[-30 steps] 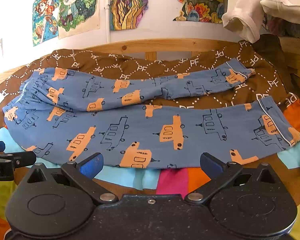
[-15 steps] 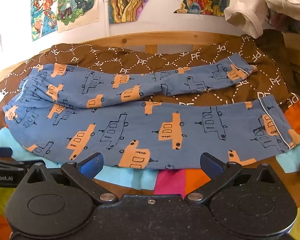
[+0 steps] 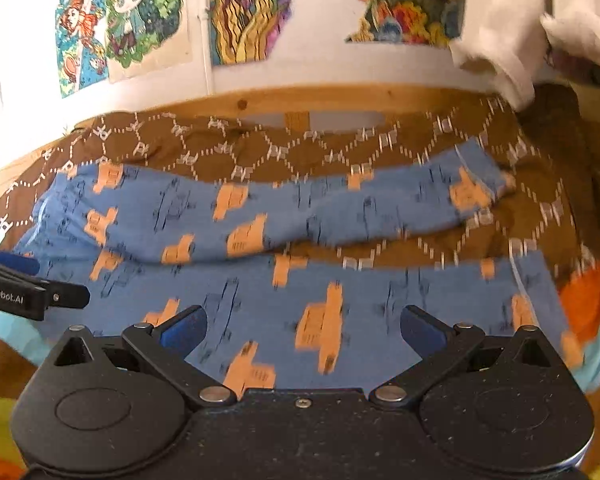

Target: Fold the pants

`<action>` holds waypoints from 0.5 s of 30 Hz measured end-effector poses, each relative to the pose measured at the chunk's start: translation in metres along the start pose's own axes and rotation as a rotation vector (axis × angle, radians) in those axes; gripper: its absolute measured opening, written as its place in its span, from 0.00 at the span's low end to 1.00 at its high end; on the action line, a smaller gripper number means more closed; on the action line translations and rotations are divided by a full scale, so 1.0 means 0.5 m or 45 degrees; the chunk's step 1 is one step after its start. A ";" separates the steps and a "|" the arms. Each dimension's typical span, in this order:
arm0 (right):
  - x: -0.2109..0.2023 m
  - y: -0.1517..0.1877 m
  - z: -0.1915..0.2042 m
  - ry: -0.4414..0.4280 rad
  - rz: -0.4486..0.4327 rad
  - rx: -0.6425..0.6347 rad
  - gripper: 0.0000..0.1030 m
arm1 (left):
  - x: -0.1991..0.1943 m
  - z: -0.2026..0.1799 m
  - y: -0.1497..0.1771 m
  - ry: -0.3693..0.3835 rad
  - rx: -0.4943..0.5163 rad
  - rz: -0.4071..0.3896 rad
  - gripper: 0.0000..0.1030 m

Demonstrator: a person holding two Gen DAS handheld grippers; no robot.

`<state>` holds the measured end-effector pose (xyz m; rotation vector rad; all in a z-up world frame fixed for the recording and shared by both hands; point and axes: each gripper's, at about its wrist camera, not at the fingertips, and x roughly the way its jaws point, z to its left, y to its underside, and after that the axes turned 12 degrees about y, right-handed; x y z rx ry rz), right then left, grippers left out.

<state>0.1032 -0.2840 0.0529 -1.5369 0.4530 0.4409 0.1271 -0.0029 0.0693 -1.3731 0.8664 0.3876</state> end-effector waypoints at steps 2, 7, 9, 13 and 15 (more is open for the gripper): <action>0.018 -0.035 -0.008 -0.017 -0.029 -0.040 0.99 | 0.018 0.003 -0.038 -0.009 0.043 0.044 1.00; 0.088 -0.128 -0.036 -0.131 -0.104 -0.168 0.99 | 0.058 0.022 -0.121 0.006 0.153 0.050 1.00; 0.127 -0.174 -0.049 -0.249 -0.112 -0.211 0.99 | 0.074 0.034 -0.157 0.027 0.228 -0.014 1.00; 0.233 -0.272 -0.059 -0.537 -0.077 -0.280 0.99 | 0.116 0.068 -0.225 0.071 0.334 -0.046 1.00; 0.302 -0.309 -0.047 -0.624 -0.021 -0.349 0.99 | 0.143 0.088 -0.256 0.049 0.398 -0.040 1.00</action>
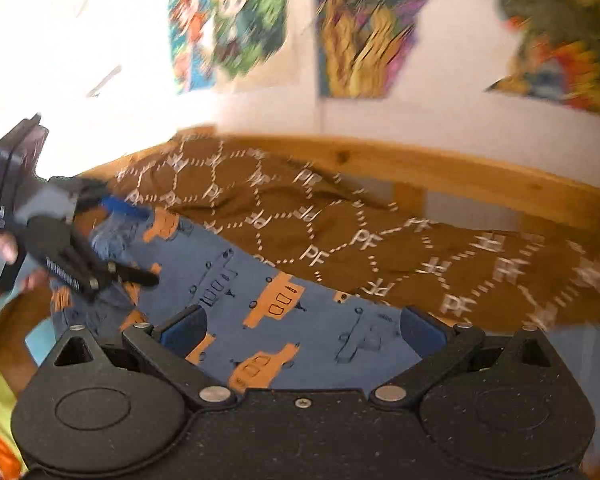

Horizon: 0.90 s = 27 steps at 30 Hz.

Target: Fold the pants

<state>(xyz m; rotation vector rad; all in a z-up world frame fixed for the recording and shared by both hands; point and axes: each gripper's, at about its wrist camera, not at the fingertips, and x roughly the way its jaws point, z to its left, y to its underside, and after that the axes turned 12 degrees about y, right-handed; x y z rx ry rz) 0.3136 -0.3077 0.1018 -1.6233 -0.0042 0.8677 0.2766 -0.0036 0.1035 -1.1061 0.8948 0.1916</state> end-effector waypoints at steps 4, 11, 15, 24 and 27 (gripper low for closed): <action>0.138 -0.044 -0.043 -0.086 0.167 -0.171 0.99 | 0.049 0.052 -0.020 -0.024 0.114 0.065 1.00; 0.291 -0.077 -0.081 -0.150 0.397 -0.296 0.99 | 0.114 0.136 -0.027 0.098 0.130 0.141 1.00; 0.344 -0.083 -0.078 -0.249 0.457 -0.281 0.89 | 0.146 0.163 -0.013 0.162 0.081 0.225 0.97; 0.402 -0.078 -0.051 -0.254 0.517 -0.323 0.26 | 0.155 0.172 0.002 0.192 0.078 0.328 0.22; 0.392 -0.072 -0.032 -0.257 0.529 -0.391 0.15 | 0.155 0.146 0.007 0.164 0.126 0.323 0.08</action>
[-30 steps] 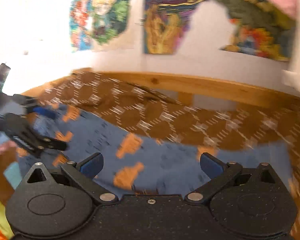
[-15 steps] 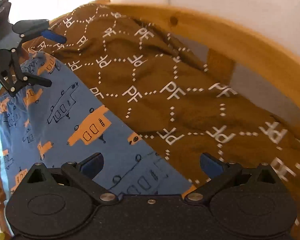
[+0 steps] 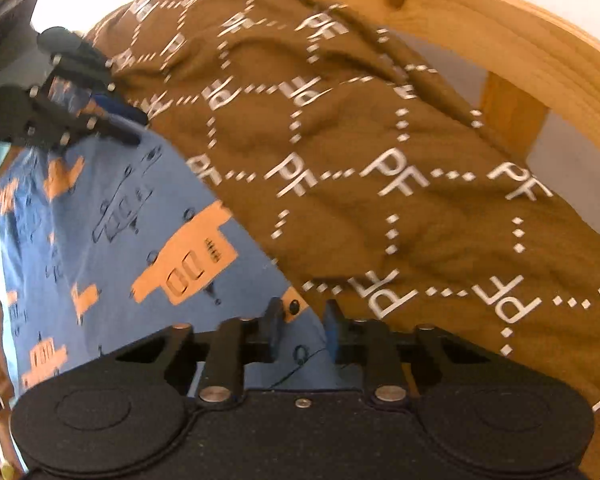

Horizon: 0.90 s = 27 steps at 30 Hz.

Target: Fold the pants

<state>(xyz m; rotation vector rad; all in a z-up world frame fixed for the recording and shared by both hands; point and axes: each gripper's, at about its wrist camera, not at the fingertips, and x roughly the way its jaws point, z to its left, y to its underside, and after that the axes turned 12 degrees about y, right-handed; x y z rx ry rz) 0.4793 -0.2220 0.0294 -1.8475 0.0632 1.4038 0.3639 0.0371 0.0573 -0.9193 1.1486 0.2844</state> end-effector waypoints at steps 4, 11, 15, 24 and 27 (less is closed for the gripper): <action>-0.015 0.006 0.030 0.063 -0.016 -0.071 0.02 | -0.003 -0.021 -0.002 -0.080 -0.003 -0.036 0.03; -0.093 -0.031 0.047 0.382 -0.217 -0.089 0.00 | -0.042 -0.012 -0.041 -0.303 -0.039 -0.238 0.02; -0.097 -0.079 0.034 0.571 -0.331 -0.053 0.00 | -0.020 0.025 -0.076 -0.410 -0.140 -0.271 0.02; 0.042 -0.082 -0.002 0.720 -0.187 -0.054 0.09 | 0.005 0.068 -0.059 -0.382 -0.196 -0.249 0.68; 0.022 -0.076 -0.024 0.687 -0.243 0.020 0.55 | -0.050 0.087 -0.026 -0.378 -0.201 -0.339 0.88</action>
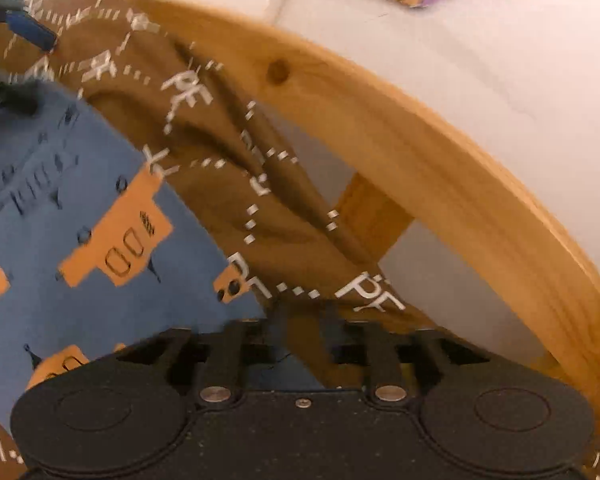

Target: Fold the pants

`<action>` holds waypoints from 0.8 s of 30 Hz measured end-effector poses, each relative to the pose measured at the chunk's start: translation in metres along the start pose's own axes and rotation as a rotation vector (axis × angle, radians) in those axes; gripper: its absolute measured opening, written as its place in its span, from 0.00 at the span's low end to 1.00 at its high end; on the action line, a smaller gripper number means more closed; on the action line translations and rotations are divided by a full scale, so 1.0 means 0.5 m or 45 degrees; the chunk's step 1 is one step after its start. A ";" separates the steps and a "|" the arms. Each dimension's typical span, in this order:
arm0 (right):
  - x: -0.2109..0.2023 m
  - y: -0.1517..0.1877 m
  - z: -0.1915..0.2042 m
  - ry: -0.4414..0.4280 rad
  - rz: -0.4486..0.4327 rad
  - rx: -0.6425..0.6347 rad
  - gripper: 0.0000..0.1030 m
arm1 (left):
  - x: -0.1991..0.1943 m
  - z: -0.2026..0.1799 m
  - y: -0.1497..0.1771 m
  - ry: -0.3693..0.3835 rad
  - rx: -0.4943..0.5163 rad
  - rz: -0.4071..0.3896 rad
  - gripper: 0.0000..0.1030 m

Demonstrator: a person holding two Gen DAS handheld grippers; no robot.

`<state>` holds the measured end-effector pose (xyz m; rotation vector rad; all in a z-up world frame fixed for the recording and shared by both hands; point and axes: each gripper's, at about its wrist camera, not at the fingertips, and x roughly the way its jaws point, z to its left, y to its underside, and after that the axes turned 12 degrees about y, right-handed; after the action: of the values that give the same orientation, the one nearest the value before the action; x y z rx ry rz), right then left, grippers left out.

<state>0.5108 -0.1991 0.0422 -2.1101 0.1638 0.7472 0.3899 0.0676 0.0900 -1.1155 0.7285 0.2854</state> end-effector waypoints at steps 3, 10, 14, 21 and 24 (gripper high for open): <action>-0.023 -0.003 -0.023 -0.069 -0.070 0.053 0.67 | -0.044 0.048 0.013 0.027 -0.078 -0.055 0.90; -0.039 -0.028 0.015 -0.219 -0.127 0.021 0.74 | -0.109 0.089 0.037 0.252 -0.154 -0.074 0.90; -0.030 -0.037 0.052 -0.266 -0.118 -0.042 0.70 | -0.085 0.053 0.042 0.250 -0.007 0.070 0.59; 0.001 -0.055 0.073 -0.267 -0.057 -0.032 0.37 | -0.044 0.020 0.048 0.124 0.053 0.236 0.05; -0.008 -0.066 0.083 -0.275 -0.052 -0.039 0.00 | -0.043 0.022 0.041 0.064 0.018 0.229 0.03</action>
<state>0.5011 -0.1474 0.0491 -2.0386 -0.0078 0.9512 0.3670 0.0891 0.0923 -1.0479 0.8762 0.4050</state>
